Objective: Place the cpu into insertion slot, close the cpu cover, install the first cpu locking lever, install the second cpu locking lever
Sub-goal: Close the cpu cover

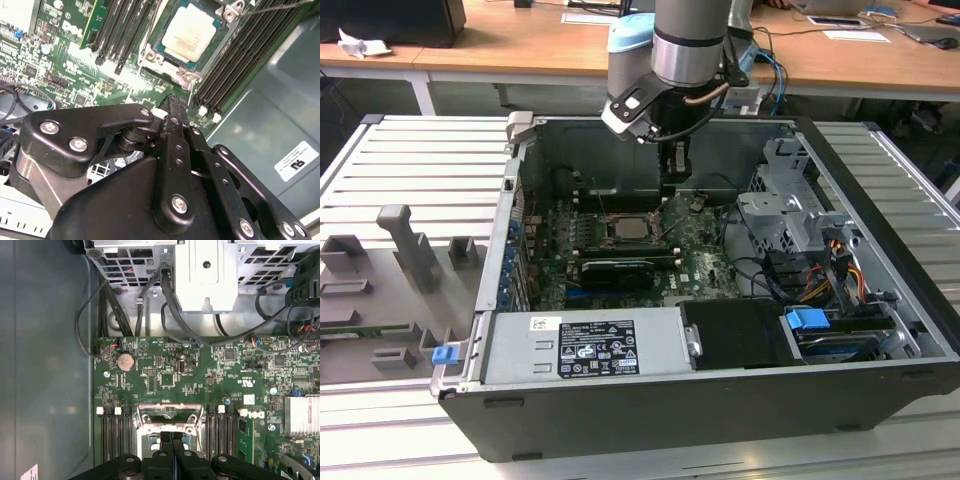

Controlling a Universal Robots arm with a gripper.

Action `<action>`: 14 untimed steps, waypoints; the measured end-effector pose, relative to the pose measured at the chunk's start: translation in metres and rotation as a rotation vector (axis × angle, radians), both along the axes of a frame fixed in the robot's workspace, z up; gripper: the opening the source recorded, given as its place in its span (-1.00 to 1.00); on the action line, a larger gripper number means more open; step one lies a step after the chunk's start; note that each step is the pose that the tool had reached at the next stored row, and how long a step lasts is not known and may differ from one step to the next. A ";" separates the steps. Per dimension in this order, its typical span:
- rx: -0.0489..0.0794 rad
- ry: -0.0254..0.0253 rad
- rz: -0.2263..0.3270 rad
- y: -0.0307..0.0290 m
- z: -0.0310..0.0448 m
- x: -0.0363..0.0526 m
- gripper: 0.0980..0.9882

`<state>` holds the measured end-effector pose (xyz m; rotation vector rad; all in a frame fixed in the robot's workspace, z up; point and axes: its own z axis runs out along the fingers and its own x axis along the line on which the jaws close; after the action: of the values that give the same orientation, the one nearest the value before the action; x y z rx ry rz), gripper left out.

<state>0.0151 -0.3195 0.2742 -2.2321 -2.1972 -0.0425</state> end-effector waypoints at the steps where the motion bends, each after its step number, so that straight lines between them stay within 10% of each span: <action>1: 0.000 0.0034 0.000 0.0000 -0.0001 0.0043 -0.98; 14: 0.000 0.0259 0.001 0.0000 0.0000 0.0269 -0.98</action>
<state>0.0420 -0.3195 0.2742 -2.2187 -2.1853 -0.0136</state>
